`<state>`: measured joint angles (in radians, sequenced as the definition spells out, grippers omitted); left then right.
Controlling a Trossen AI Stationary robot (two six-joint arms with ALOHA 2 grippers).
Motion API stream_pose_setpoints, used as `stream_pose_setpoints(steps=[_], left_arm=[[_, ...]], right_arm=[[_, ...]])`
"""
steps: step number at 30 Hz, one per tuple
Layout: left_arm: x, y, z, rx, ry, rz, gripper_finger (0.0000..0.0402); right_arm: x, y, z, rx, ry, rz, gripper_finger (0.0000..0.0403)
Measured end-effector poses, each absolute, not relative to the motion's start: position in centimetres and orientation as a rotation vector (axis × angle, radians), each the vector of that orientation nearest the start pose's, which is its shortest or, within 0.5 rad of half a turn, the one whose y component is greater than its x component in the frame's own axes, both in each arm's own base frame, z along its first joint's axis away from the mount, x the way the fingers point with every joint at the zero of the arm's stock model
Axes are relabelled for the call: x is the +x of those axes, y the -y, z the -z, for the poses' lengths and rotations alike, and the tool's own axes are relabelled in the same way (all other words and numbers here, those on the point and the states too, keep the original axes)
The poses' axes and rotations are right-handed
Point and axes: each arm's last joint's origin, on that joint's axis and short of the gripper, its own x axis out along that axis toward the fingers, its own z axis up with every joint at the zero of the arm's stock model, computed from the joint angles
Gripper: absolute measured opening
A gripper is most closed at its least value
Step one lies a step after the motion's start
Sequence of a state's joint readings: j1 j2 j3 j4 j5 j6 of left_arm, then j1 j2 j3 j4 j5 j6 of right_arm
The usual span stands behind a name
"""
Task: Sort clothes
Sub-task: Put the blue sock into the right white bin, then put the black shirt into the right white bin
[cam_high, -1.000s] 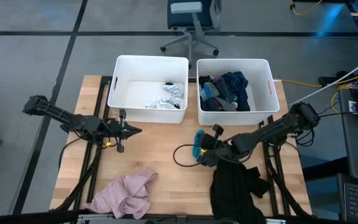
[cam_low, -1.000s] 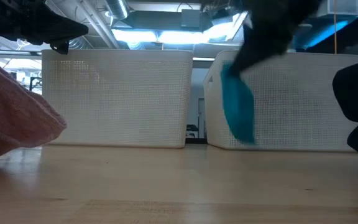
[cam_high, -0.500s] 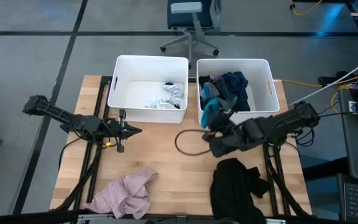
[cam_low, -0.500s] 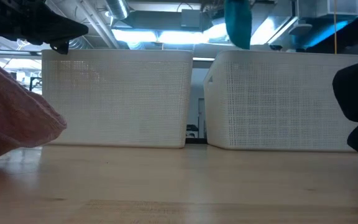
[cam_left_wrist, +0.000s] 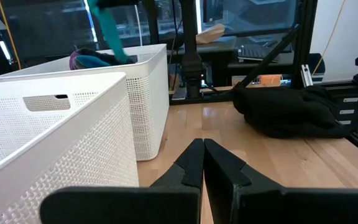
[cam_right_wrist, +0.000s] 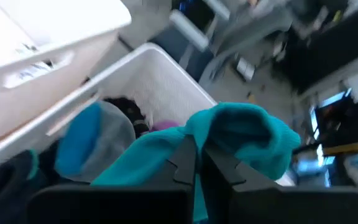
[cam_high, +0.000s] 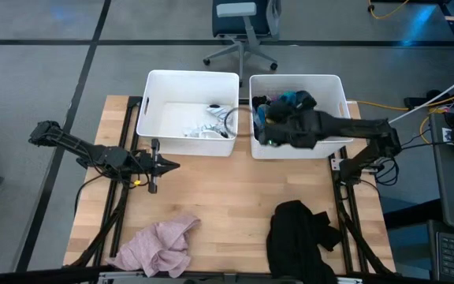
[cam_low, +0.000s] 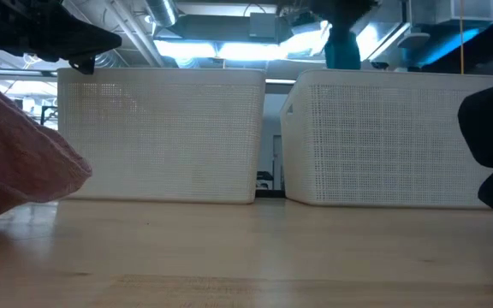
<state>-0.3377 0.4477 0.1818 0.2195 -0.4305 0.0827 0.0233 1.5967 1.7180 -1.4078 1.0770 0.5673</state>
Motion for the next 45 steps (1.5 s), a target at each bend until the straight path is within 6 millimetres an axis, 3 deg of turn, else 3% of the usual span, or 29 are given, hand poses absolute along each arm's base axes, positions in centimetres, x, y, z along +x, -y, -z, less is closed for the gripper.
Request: stream_pose_setpoints(steps=[10, 14, 22, 26, 30, 35, 45], left_arm=[[12.5, 3.1, -20.7, 0.102, -0.047, -0.091, 0.0001], [12.5, 3.1, -20.7, 0.101, -0.047, -0.091, 0.0001], [12.5, 3.1, -20.7, 0.102, -0.047, -0.091, 0.0001], [12.5, 3.1, -20.7, 0.102, -0.047, -0.092, 0.0001], [12.5, 3.1, -20.7, 0.100, -0.046, -0.091, 0.0001], [12.5, 3.1, -20.7, 0.092, -0.046, -0.091, 0.0001], [12.5, 3.1, -20.7, 0.092, -0.046, -0.091, 0.0001]], right_arm=[[28.4, 6.9, -36.8, 0.050, -0.988, 1.130, 0.0029], [28.3, 7.8, -36.5, 0.127, -1.034, 1.097, 0.0082], [28.3, 7.6, -36.4, 0.157, -1.051, 1.063, 0.0224], [28.3, 7.5, -36.4, 0.194, -1.069, 1.022, 0.0267], [28.3, 6.3, -36.7, 0.212, -1.073, 0.953, 0.0279], [28.5, 3.3, -37.0, 0.189, -1.059, 0.862, 0.0273], [28.0, -6.2, -36.9, 0.208, -1.068, 0.561, 0.0269]])
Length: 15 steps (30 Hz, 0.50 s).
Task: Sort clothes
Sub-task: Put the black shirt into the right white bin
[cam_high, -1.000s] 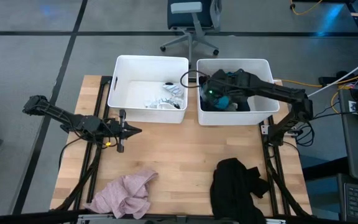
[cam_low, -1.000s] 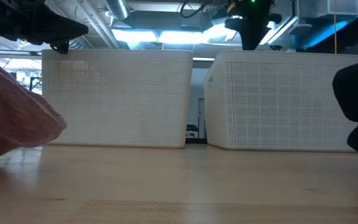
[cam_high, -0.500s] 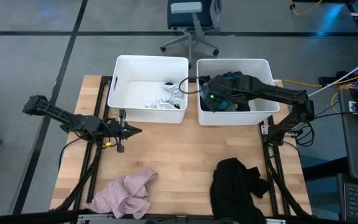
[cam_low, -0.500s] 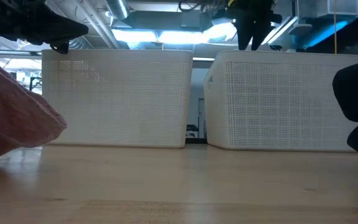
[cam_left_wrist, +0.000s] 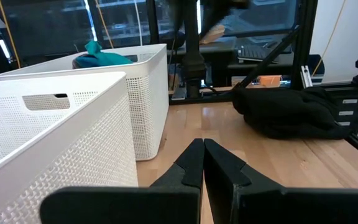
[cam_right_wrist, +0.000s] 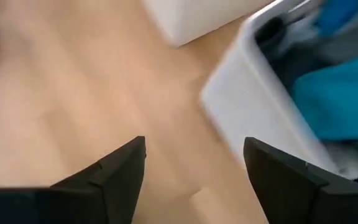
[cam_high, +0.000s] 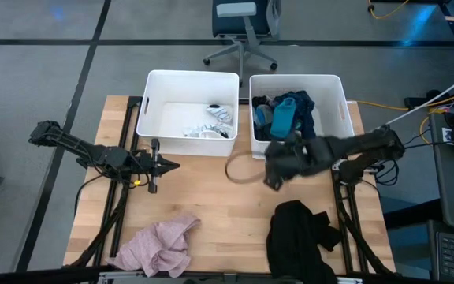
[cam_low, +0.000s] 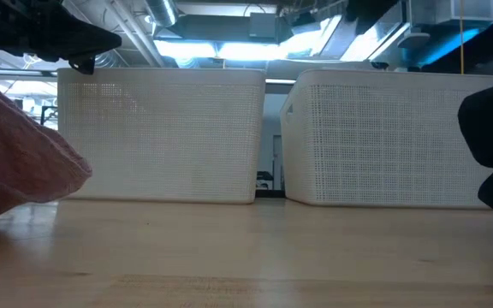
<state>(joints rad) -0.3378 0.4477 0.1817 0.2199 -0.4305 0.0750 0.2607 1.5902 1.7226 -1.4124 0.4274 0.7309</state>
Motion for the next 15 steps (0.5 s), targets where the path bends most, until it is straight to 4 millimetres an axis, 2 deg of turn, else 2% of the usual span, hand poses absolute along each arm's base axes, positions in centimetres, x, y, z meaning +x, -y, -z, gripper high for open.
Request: stream_pose_setpoints(steps=[8, 15], left_arm=[[12.5, 3.1, -20.7, 0.095, -0.046, -0.091, 0.0001], [12.5, 3.1, -20.7, 0.095, -0.047, -0.091, 0.0001]], right_arm=[[25.7, -13.3, -36.6, 0.310, -1.057, 0.461, 0.0269], [24.3, -19.1, -34.4, 0.376, -1.142, 0.423, 0.0269]])
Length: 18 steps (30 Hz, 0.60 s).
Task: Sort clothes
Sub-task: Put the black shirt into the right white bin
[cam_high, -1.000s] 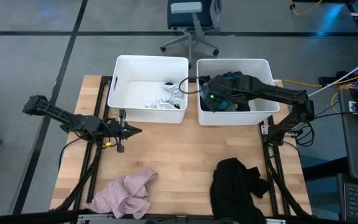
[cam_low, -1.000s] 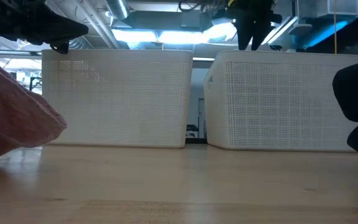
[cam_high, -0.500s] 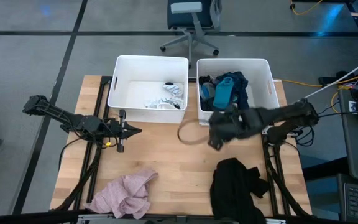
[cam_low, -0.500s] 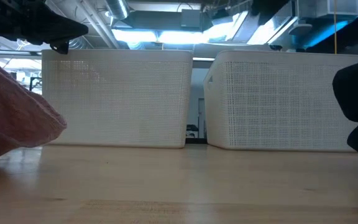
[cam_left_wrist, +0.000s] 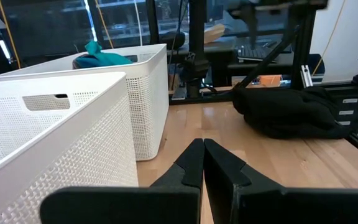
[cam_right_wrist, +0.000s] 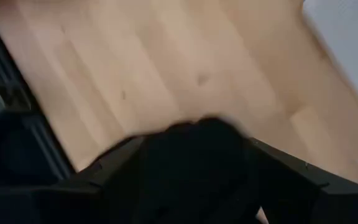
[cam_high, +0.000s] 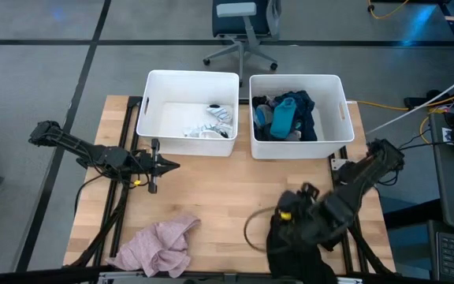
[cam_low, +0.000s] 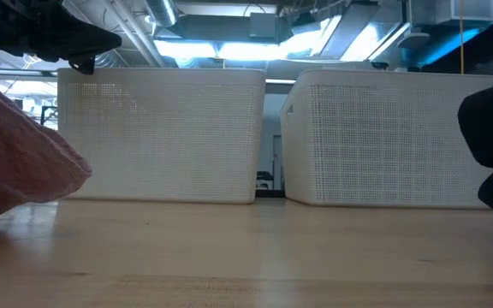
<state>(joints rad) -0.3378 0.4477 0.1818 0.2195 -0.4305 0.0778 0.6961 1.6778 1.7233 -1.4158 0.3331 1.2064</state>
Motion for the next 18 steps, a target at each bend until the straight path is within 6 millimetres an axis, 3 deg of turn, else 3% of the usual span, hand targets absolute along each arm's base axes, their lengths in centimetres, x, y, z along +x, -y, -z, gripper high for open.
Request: stream_pose_setpoints(steps=[9, 14, 18], left_arm=[[12.5, 3.1, -20.7, 0.077, -0.046, -0.091, 0.0001], [12.5, 3.1, -20.7, 0.078, -0.046, -0.092, 0.0001], [12.5, 3.1, -20.7, 0.082, -0.046, -0.091, 0.0001]], right_arm=[[24.9, -24.2, -28.4, 0.337, -1.285, 0.543, 0.0269], [25.1, -24.5, -25.1, 0.289, -1.364, 0.683, 0.0269], [25.4, -23.5, -21.7, 0.313, -1.397, 0.728, 0.0269]])
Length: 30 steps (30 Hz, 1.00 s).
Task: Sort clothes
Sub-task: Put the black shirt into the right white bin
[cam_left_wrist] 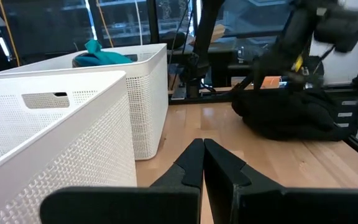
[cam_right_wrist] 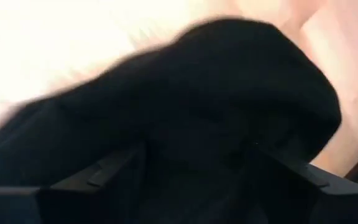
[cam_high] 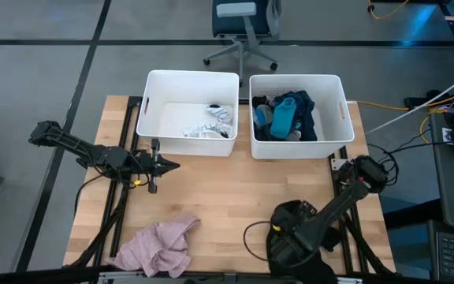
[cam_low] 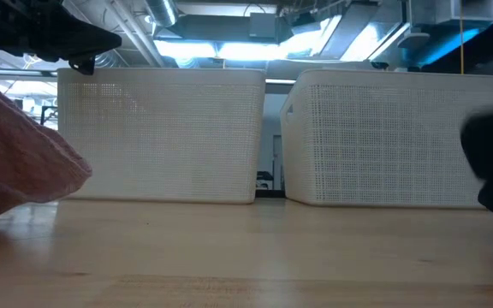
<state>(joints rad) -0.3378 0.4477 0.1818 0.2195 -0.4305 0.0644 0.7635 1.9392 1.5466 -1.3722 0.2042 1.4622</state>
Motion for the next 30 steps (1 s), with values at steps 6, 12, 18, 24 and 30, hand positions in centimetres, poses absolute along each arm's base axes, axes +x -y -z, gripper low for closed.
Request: stream_pose_setpoints(steps=[6, 12, 18, 24, 30], left_arm=[[12.5, 3.1, -20.7, 0.131, -0.047, -0.090, 0.0001], [12.5, 3.1, -20.8, 0.150, -0.039, -0.090, 0.0001], [12.5, 3.1, -20.9, 0.153, -0.033, -0.091, 0.0001], [12.5, 3.1, -20.9, 0.122, -0.026, -0.092, 0.0001], [12.5, 3.1, -20.9, 0.115, -0.025, -0.092, 0.0001]], right_arm=[[25.2, -21.2, -15.7, 0.377, -1.544, 0.689, 0.0269], [25.2, -18.5, -12.6, 0.455, -1.617, 0.573, 0.0268], [26.2, -17.2, -12.4, 0.434, -1.643, 0.490, 0.0227], [26.5, -17.0, -12.4, 0.434, -1.621, 0.486, 0.0103], [26.6, -17.1, -12.4, 0.407, -1.606, 0.462, 0.0067]])
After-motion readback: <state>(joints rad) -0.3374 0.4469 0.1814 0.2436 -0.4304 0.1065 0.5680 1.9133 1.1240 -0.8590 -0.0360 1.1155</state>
